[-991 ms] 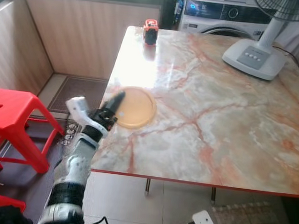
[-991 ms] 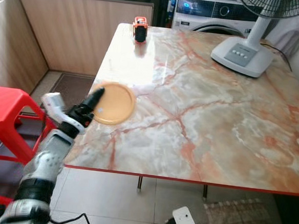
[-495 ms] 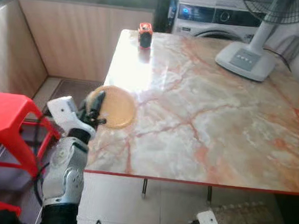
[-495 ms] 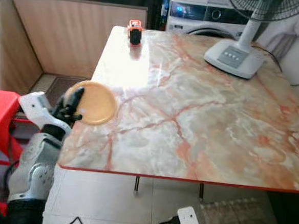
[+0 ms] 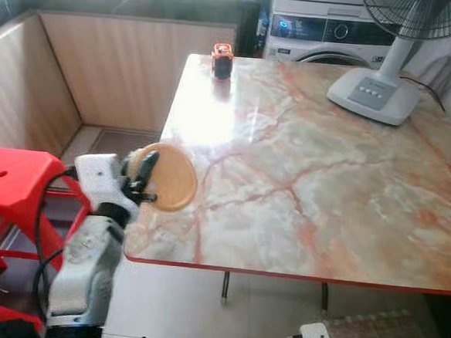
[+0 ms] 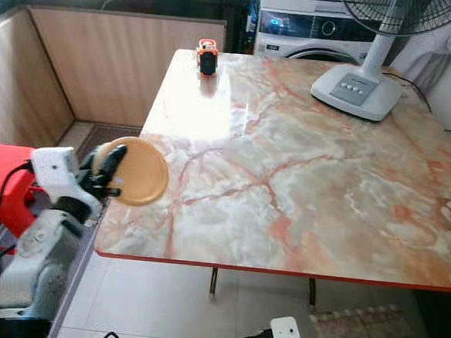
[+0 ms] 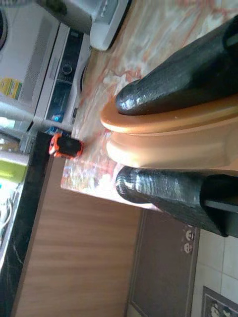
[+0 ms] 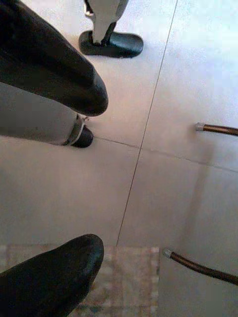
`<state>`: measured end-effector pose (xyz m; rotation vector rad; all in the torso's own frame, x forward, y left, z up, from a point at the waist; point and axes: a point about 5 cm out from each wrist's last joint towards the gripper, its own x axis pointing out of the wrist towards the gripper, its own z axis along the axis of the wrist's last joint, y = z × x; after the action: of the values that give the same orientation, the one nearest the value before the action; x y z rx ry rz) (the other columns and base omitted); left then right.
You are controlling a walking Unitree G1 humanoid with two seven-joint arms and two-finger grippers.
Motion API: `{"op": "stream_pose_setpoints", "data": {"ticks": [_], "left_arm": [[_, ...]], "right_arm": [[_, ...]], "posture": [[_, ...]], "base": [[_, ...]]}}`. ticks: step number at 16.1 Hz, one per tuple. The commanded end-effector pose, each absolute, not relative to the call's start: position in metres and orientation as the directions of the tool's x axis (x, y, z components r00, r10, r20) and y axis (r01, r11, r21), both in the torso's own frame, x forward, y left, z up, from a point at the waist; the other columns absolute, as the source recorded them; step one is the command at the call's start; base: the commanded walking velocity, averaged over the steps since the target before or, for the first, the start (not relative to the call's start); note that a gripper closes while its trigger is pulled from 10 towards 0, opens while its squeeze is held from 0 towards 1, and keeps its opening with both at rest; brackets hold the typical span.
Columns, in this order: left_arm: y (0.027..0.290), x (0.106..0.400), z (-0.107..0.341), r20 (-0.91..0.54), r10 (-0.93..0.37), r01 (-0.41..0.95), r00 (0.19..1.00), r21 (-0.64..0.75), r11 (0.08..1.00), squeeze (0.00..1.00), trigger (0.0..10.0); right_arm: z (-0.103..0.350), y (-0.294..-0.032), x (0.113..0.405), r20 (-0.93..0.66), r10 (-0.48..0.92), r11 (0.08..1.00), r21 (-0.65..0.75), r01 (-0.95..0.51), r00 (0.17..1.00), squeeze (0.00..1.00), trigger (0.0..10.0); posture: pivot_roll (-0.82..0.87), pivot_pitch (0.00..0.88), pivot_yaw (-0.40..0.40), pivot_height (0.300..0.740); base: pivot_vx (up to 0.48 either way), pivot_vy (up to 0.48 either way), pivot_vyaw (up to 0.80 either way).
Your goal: Restocking fridge
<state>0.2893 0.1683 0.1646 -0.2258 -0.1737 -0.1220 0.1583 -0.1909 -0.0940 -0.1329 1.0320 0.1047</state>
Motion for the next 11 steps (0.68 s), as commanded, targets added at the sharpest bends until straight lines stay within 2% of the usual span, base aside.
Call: {"op": "stream_pose_setpoints", "data": {"ticks": [1,8,11], "left_arm": [[0.166,0.288,0.174,0.209,-0.107,0.148,0.972,-0.19,0.971,0.0,10.0],[0.164,0.297,0.185,0.234,-0.097,0.141,0.967,-0.181,0.973,0.0,10.0],[0.16,0.291,0.181,0.224,-0.1,0.146,0.969,-0.2,0.969,0.0,10.0]], "right_arm": [[-0.097,-0.187,0.153,-0.865,0.026,0.99,-0.046,-0.13,0.501,0.0,10.0],[-0.097,-0.178,0.154,-0.86,0.047,0.992,-0.019,-0.125,0.509,0.0,10.0],[-0.099,-0.181,0.149,-0.869,0.046,0.99,-0.027,-0.141,0.493,0.0,10.0]], "posture": [[-0.04,0.0,0.044,0.74],[-0.05,0.027,0.058,0.74],[-0.05,0.043,0.047,0.74]], "base": [[0.0,0.0,0.0],[0.0,0.0,0.0],[0.0,0.0,-0.79]]}}
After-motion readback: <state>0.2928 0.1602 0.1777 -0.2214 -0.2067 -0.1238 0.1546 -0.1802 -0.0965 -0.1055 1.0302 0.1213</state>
